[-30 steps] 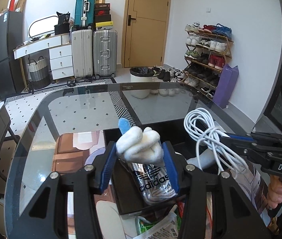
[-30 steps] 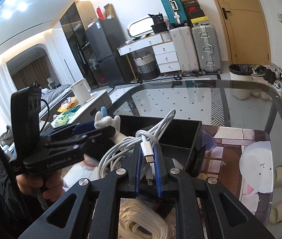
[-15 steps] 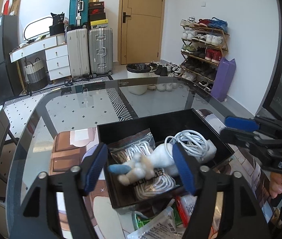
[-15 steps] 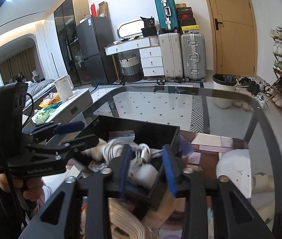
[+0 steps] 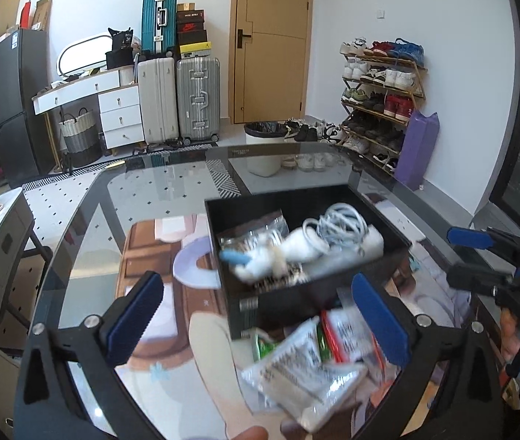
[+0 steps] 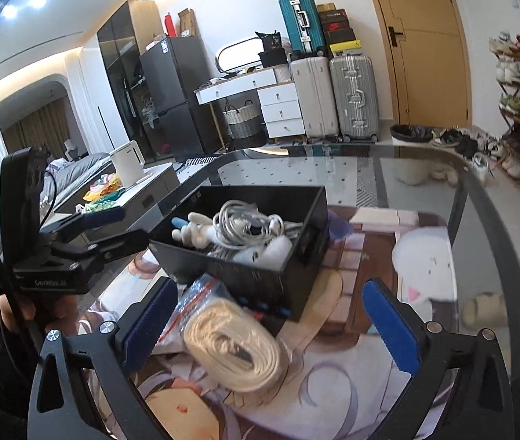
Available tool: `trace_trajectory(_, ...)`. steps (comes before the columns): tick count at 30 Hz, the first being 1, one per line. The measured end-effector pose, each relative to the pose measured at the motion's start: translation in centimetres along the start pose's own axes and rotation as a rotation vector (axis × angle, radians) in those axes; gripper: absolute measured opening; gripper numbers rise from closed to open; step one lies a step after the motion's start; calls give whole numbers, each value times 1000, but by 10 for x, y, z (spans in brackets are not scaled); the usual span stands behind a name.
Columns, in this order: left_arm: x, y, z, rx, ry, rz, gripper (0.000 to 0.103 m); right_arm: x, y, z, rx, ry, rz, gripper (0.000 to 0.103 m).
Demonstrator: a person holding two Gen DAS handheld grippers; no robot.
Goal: Organize soft objects
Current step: 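Open left gripper dropping the plush toy into the box while right gripper releases the cable, then move the right gripper to the bagged white rope bundle and close on it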
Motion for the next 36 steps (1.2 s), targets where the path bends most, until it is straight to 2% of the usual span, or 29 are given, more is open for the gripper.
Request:
trace_trajectory(4, -3, 15, 2, 18, 10, -5, 103, 0, 4, 2, 6, -17, -17, 102)
trace_trajectory(13, -6, 31, -2, 63, 6, -23, 103, 13, 11, -8, 66, -21, 43, 102)
trace_trajectory(23, -11, 42, -13, 114, 17, -55, 103, 27, 26, -33, 153, -18, 101, 102)
trace_trajectory(36, -19, 53, -24, 165, 45, -86, 103, 33, 36, -49, 212, -21, 120, 102)
Point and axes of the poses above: each gripper's, at about its wrist camera, not at the fingertips, and z roughly against the way its jaws point, x to its left, y to its underside, the point moved 4 cm from there along -z, roughly the way its jaws point, and after that the axes turned 6 degrees about x, right-handed, at the moved point
